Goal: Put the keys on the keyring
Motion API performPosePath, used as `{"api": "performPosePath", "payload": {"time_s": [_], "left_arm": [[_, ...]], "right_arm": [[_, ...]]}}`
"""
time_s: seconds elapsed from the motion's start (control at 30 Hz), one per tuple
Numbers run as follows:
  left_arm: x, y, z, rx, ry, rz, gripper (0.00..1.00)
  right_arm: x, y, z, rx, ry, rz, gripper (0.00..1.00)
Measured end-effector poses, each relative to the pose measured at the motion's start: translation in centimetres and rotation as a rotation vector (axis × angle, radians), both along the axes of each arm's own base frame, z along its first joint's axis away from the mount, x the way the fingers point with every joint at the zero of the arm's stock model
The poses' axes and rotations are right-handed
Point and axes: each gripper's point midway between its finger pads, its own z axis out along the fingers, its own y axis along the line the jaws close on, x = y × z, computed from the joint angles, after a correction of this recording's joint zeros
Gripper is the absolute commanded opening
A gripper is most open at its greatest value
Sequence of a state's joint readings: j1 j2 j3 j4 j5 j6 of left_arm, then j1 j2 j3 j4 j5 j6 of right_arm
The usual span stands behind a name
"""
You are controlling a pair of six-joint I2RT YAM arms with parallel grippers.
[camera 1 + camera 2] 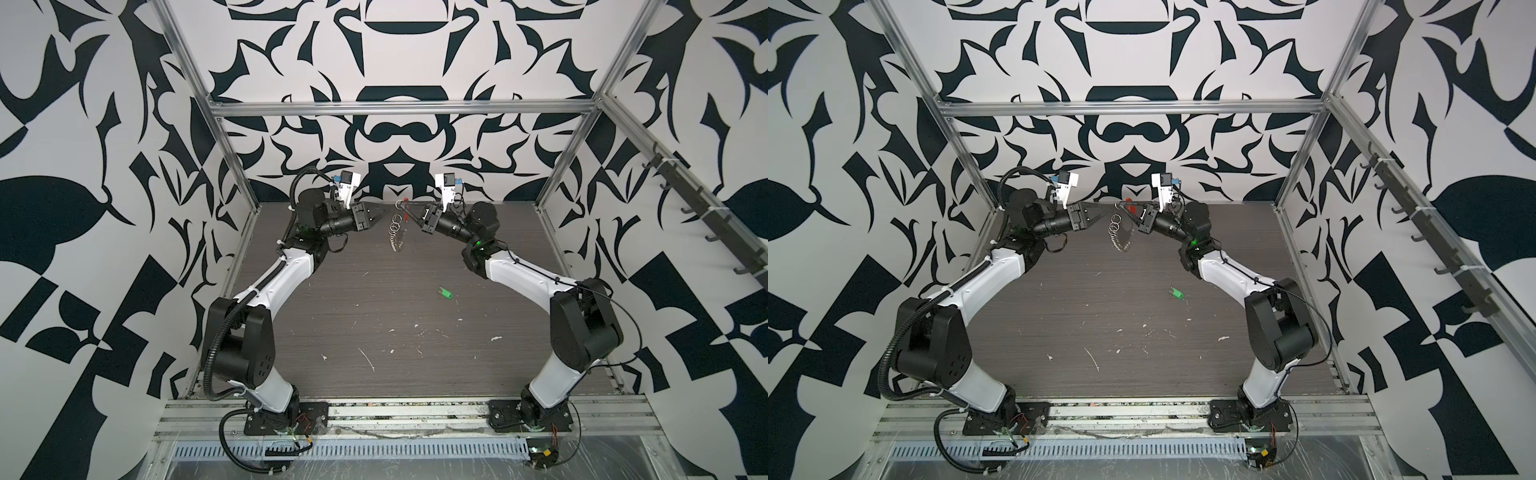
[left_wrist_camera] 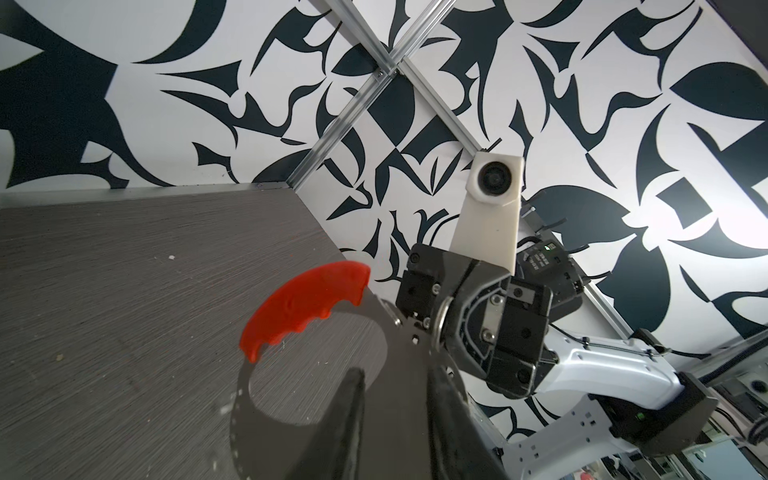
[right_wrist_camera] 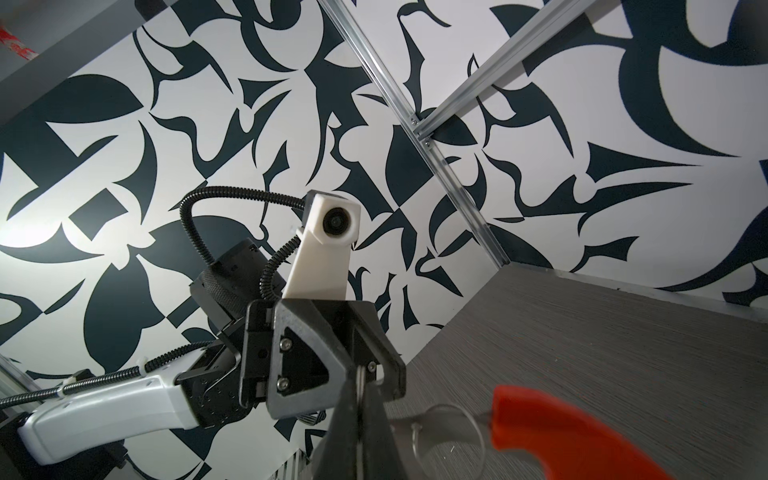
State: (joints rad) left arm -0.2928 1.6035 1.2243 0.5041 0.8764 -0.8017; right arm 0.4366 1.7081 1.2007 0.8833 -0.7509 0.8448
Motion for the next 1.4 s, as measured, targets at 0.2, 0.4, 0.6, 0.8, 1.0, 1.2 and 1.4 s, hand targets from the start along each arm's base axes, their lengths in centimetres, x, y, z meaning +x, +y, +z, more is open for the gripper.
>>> {"api": "performPosePath", "payload": {"time_s": [0.2,0.4,0.6,0.8,1.0,1.2,1.4], "left_arm": [[0.1,-0.2,0.2,-0.025,0.006,-0.021,0.29],[-0.1,-0.6,0.1,-0.032,0.016,-0.039,0.25],[-0.4,-0.8,0.1,-0.035,0.017,-0.052,0.18],[-0.3,-0.9,-0.3,-0.033,0.032,-0.059,0.1],[-0.3,-0.9,-0.3,-0.035,0.036,-0.063,0.14],[-0.1,-0.7,-0.4,-0.035,0.042,-0.058,0.16],[-0.2,-0.7,-0.4,-0.034,0.04,-0.063,0.0]], "right_arm": [[-0.2,0.4,-0.3,-0.002,0.008,0.013,0.0],[-0.2,1.2,-1.1,-0.01,0.024,0.028,0.0],[0.0,1.4,-1.6,-0.015,0.034,0.029,0.0],[0.1,1.5,-1.4,-0.012,0.03,0.03,0.0],[0.1,1.7,-1.1,-0.009,0.028,0.034,0.0],[0.1,2.1,-1.0,-0.011,0.023,0.04,0.0],[0.3,2.1,-1.2,-0.017,0.031,0.034,0.0]]}}
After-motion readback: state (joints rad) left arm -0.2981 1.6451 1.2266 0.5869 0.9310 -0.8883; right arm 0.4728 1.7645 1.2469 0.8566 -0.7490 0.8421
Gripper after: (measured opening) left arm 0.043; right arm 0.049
